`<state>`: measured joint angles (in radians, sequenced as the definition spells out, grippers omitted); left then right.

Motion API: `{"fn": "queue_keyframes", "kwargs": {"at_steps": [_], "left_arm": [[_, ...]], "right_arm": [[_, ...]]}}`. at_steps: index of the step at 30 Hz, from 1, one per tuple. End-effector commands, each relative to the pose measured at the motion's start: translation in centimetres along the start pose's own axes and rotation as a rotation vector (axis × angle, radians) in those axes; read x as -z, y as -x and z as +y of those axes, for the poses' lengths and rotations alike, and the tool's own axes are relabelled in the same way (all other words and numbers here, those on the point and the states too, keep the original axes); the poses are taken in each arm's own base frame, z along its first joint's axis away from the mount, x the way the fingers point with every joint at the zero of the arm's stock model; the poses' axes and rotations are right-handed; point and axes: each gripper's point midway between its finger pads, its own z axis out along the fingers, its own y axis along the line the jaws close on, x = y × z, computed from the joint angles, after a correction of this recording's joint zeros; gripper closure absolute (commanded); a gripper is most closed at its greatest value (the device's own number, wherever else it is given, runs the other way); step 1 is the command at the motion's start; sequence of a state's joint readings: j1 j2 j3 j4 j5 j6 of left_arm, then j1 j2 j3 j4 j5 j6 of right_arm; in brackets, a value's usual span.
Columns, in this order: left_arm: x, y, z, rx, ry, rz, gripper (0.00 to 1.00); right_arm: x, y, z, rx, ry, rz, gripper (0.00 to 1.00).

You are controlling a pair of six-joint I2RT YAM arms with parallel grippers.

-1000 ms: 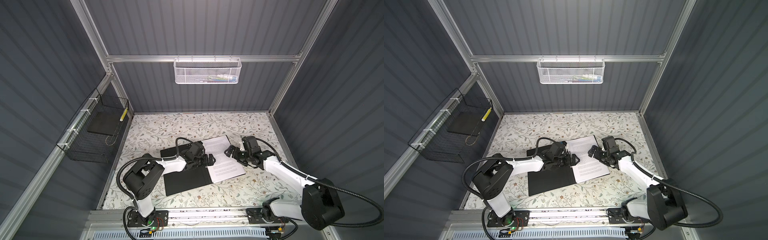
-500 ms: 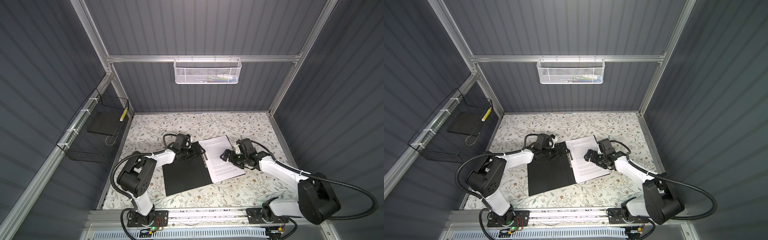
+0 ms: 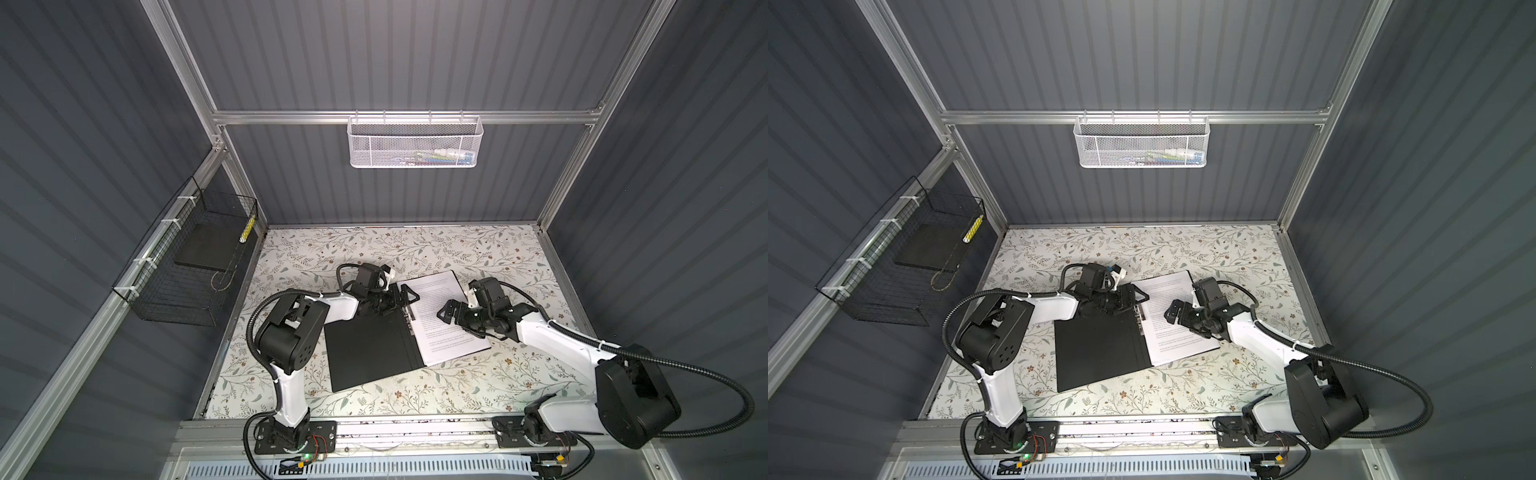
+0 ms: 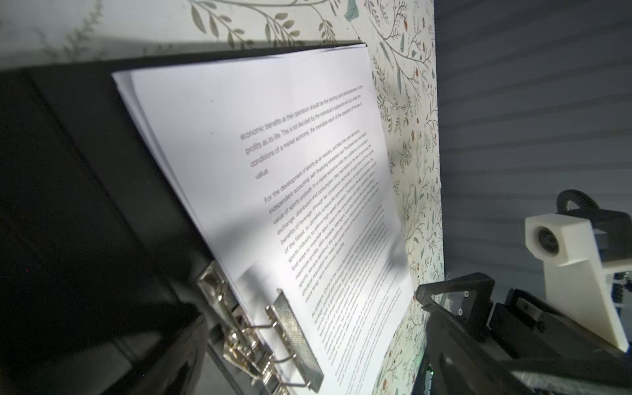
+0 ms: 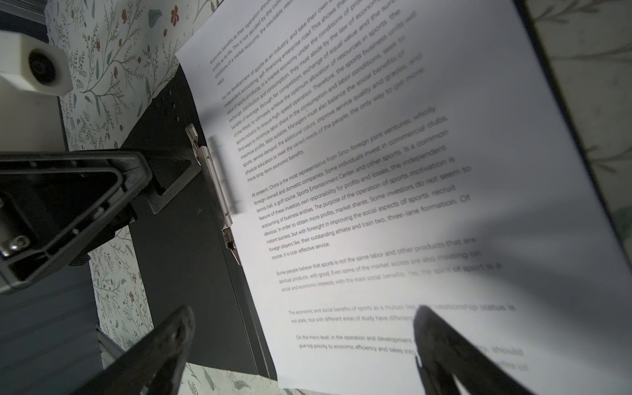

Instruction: Put the files into the folder

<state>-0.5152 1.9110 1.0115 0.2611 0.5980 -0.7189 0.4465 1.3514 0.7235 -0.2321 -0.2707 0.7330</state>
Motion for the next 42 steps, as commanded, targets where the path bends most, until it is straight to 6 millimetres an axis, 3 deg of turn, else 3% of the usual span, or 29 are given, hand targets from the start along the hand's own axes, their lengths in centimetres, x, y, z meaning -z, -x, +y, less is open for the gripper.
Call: {"fn": "queue_keyframes", "kwargs": {"at_steps": [1,21,26,34,42], "left_arm": [[-0.2,1.1,-1.2,-0.017,-0.064,-0.012,0.00],[1.5,1.3,-5.1,-0.047,-0.229,-0.040,0.00],[2.0,0.0,-5.9,-0.034,-0.253,-0.040,0.00],[1.5,-3.8,-8.8,-0.084,-0.269,0.006,0.00],[2.8,-3.2,-11.0,-0.135,-0.275,-0.022,0.00]], "right_arm": [[0.2,-0.1,0.6,0.002,0.022,0.003,0.01],[-0.7,-0.4,0.8,-0.008,0.030,0.024,0.01],[-0.4,0.0,0.4,-0.030,0.001,-0.009,0.01],[0.6,0.9,0.8,-0.079,-0.003,-0.045,0.01],[1.3,0.9,1.5,-0.134,0.027,-0.049,0.01]]}}
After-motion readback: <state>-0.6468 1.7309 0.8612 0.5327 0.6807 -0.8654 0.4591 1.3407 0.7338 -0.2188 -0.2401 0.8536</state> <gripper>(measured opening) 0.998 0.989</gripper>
